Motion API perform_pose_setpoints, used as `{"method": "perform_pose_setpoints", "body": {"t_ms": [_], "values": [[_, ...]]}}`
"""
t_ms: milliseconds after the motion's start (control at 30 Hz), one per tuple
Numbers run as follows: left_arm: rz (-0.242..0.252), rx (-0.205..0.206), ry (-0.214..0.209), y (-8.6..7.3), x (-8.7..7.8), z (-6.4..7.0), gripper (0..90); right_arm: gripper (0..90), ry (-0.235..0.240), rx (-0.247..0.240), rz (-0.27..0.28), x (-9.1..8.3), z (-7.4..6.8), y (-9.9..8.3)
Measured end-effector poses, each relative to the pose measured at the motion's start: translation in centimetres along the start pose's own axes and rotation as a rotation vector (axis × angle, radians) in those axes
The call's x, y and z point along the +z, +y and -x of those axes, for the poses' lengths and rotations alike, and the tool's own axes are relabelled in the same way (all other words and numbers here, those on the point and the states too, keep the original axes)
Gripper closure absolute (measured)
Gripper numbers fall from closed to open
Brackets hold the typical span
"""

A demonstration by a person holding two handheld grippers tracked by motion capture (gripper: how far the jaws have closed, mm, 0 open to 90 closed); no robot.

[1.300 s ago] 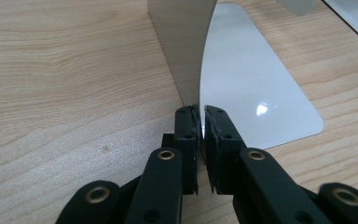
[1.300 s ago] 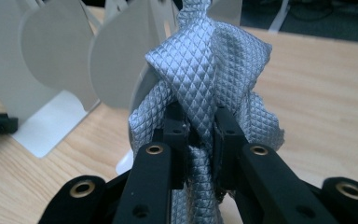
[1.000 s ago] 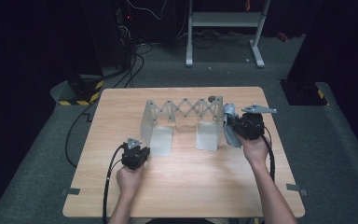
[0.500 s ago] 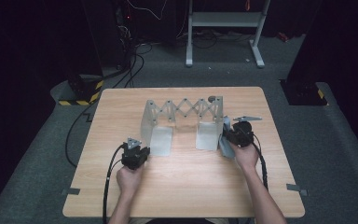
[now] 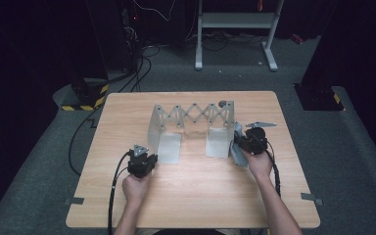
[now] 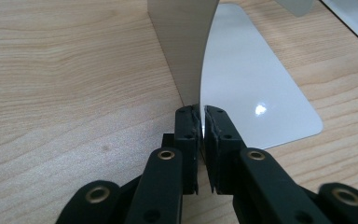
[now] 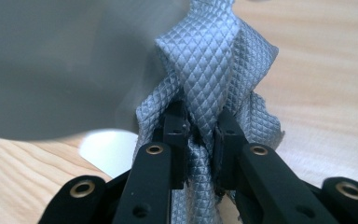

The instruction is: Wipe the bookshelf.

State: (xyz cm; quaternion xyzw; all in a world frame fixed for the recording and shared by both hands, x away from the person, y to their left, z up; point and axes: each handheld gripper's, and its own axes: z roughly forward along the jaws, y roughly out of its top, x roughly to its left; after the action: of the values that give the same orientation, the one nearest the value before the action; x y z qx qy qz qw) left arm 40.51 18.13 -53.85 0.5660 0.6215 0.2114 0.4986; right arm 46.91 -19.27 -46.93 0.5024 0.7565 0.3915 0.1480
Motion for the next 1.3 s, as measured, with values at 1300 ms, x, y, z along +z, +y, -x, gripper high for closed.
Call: {"method": "perform_pose_setpoints", "body": {"t_ms": [1300], "values": [[0.001, -0.011, -0.003, 0.0, 0.0, -0.1, 83.4, 79.8, -0.039, 0.046, -0.096, 4.0, 1.2, -0.4]]}}
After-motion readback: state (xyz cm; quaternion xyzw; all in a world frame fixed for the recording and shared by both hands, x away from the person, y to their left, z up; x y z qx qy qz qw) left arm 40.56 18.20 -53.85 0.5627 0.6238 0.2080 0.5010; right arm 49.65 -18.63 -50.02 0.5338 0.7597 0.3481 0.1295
